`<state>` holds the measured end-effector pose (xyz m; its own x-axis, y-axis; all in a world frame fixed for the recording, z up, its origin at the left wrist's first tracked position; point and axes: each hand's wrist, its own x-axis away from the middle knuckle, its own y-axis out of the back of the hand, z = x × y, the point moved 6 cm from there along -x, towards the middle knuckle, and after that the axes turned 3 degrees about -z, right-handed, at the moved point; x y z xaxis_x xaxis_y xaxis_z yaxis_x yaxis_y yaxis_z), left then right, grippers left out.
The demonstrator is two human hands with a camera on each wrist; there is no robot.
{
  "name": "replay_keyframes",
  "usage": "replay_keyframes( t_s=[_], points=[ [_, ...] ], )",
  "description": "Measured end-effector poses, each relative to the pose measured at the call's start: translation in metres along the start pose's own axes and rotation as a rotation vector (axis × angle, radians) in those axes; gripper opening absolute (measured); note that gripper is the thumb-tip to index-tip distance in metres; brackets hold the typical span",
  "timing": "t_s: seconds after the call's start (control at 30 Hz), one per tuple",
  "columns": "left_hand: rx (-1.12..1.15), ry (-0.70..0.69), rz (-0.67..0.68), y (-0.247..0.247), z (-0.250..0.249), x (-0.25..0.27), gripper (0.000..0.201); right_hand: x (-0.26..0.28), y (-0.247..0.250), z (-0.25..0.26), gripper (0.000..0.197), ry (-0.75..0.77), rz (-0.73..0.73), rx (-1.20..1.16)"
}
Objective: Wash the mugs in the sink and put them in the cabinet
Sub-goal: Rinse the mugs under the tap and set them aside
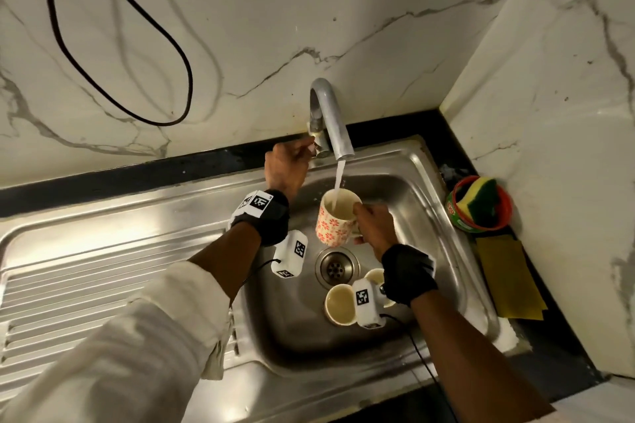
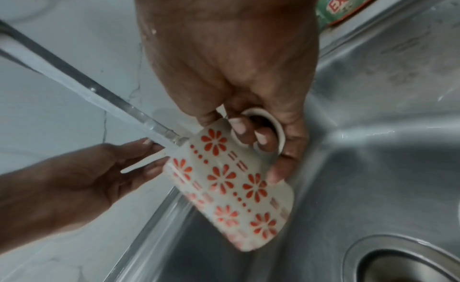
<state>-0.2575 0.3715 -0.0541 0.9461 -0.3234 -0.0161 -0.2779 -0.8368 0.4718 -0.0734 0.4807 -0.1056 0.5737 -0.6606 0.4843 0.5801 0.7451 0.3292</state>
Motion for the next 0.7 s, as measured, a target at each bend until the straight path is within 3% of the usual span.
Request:
replay_keyframes(
  t_s=[0.07, 0.17, 0.23, 0.33, 0.4, 0.53, 0.7],
  points=[
    [-0.014, 0.030, 0.001, -0.002, 0.005, 0.005, 0.029, 0.002, -0.006, 0.004, 0.034, 0.057, -0.008, 0.091],
    [-0.020, 0.008, 0.089, -0.011, 0.003, 0.017, 0.032, 0.003, -0.009, 0.004, 0.023, -0.002, 0.082, 0.020],
    [-0.056, -0.032, 0.147, -0.015, 0.001, 0.020, 0.033, 0.000, -0.006, 0.005, 0.023, -0.014, 0.022, 0.018],
    [-0.009, 0.024, 0.212, -0.017, -0.001, 0.020, 0.031, -0.001, -0.013, 0.008, 0.028, 0.086, 0.003, 0.095],
    [0.027, 0.060, 0.277, -0.017, -0.006, 0.023, 0.034, -0.003, -0.014, 0.003, 0.021, 0.040, 0.052, 0.021],
    [-0.011, 0.018, 0.345, -0.014, -0.016, 0.023, 0.044, -0.011, -0.008, -0.006, 0.015, -0.010, -0.017, -0.145],
    [-0.198, -0.072, 0.450, -0.021, -0.033, 0.021, 0.035, -0.010, -0.006, -0.015, 0.018, -0.085, 0.007, -0.221]
  ],
)
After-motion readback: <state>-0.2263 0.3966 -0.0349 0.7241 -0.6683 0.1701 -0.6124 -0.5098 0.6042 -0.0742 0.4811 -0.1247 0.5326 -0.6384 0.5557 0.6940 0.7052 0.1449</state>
